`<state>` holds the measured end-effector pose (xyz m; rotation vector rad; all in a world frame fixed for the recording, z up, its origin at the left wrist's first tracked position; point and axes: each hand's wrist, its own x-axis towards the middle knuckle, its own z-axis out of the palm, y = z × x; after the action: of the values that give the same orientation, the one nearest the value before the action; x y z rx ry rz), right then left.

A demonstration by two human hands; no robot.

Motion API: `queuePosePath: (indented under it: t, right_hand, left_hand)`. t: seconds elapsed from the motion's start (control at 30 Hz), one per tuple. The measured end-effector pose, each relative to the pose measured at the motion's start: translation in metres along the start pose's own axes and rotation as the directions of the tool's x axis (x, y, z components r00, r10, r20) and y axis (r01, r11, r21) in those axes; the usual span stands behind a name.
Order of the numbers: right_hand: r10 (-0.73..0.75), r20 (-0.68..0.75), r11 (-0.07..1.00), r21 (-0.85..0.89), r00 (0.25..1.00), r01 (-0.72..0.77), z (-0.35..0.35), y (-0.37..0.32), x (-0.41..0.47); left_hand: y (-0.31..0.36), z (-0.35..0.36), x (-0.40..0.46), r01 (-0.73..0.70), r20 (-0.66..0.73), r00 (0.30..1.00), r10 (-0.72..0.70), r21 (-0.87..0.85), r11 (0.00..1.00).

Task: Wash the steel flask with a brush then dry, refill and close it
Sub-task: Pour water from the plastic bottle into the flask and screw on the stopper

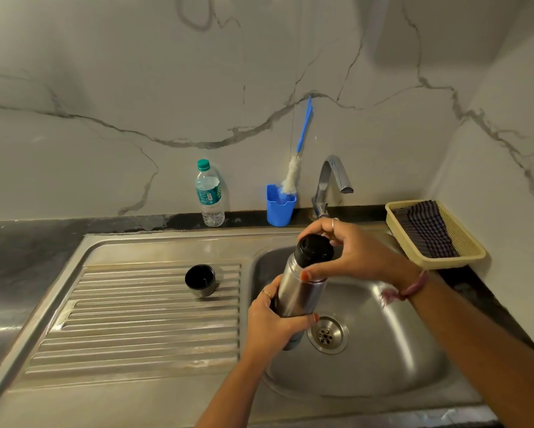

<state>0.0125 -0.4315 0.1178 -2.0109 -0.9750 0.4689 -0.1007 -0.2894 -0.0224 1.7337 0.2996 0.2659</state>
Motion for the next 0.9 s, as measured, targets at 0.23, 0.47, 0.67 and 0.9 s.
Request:
queuePosePath:
  t: [0.23, 0.47, 0.67, 0.9]
  right_hand:
    - [0.047, 0.187, 0.960, 0.264, 0.981, -0.097, 0.003, 0.015, -0.010]
    - [0.067, -0.025, 0.923, 0.381, 0.997, -0.053, 0.012, 0.023, -0.009]
    - [0.055, 0.143, 0.892, 0.439, 0.988, -0.113, 0.008, 0.025, -0.019]
    - [0.108, -0.097, 0.928, 0.368, 0.989, -0.066, 0.024, 0.026, -0.013]
  left_hand:
    - [0.001, -0.002, -0.001, 0.006, 0.015, 1.000, -0.005, -0.017, 1.000]
    - [0.003, 0.000, -0.004, 0.006, 0.025, 1.000, -0.005, -0.029, 1.000]
    - [0.003, 0.000, -0.004, -0.006, 0.032, 0.999, 0.007, -0.029, 1.000]
    - [0.003, 0.001, -0.004, -0.009, 0.046, 0.999, 0.010, -0.023, 1.000]
